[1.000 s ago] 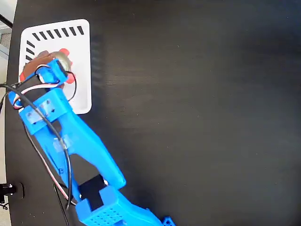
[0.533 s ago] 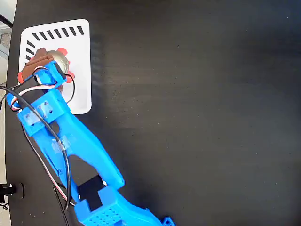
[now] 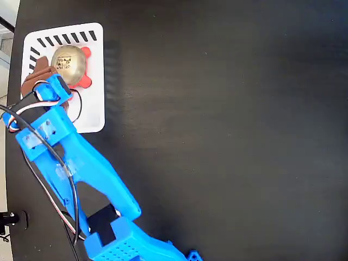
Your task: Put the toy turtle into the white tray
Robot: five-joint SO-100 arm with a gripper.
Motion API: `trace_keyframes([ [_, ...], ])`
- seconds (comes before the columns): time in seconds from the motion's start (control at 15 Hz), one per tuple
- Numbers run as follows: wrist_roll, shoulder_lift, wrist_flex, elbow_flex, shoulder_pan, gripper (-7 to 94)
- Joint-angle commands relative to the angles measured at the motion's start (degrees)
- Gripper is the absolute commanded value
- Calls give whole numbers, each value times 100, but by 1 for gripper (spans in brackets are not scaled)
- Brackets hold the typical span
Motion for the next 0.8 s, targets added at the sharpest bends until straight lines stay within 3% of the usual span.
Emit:
trace_keyframes([
  [0.0,44,694,149,-237,-26,58],
  [0.07,62,853,167,-202,-9,57],
  [0.13,105,1099,88,-97,35,47],
  [0.27,211,1793,-9,202,158,10],
  [0.33,255,2224,-79,466,211,-1],
  [0.73,44,5722,-1512,3753,853,-1],
])
